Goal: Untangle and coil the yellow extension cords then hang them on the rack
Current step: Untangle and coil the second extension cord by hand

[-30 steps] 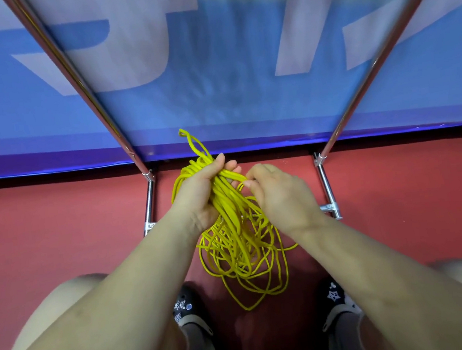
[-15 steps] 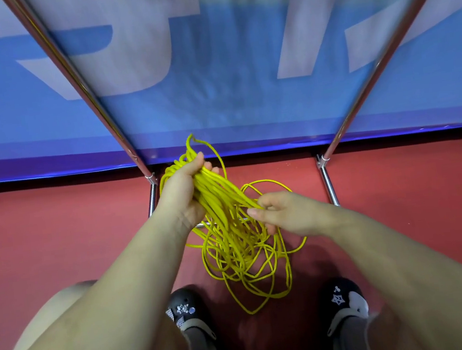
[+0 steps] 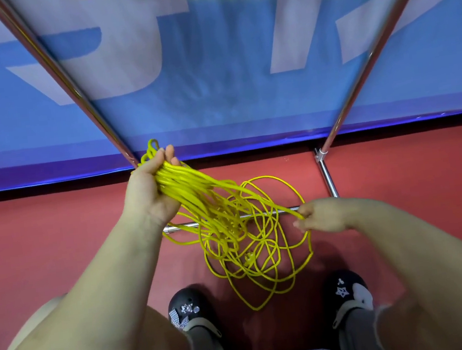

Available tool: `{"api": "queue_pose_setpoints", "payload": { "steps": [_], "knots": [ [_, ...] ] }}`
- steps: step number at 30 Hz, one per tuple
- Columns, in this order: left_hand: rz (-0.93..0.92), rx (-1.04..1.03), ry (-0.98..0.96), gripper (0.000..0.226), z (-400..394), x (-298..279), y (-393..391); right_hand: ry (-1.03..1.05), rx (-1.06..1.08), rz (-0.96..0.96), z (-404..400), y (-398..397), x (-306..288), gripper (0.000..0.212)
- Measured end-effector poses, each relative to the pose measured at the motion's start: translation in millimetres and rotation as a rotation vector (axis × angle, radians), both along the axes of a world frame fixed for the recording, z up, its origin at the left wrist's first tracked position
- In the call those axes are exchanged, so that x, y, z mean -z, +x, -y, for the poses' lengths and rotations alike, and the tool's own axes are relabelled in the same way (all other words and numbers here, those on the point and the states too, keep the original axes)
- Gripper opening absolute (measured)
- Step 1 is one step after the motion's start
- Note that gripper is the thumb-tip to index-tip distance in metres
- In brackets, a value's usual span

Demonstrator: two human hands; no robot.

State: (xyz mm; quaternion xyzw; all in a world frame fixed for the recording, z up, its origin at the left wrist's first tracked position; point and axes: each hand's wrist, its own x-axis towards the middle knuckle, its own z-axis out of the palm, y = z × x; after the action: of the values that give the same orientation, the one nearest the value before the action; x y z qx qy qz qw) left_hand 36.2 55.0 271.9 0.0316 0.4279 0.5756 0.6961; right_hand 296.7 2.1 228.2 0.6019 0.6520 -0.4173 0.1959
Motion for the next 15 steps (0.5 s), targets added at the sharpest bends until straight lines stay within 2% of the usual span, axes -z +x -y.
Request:
{"api": "queue_pose_setpoints", "payload": {
  "steps": [3,6,8,12,15],
  "knots": [
    [-0.048,0.031,0.017,0.016,1,0,-4,0.097,0.051,0.025,-3,6,4,0.025],
    [-0.062,0.064,0.030,0.020,3,2,-5,0.137,0.208,-0.186,-6,11,3,0.005],
    [-0.127,0.089,0.023,0.025,4,3,-5,0.137,0.344,-0.329,-10,10,-5,0.015],
    [-0.235,0.110,0.007,0.031,5,8,1,0.158,0.537,-0.542,-14,-4,-25,0.007],
    [-0.307,0.152,0.013,0.030,7,12,9,0.138,0.764,-0.743,-19,-16,-37,0.009]
  ]
}}
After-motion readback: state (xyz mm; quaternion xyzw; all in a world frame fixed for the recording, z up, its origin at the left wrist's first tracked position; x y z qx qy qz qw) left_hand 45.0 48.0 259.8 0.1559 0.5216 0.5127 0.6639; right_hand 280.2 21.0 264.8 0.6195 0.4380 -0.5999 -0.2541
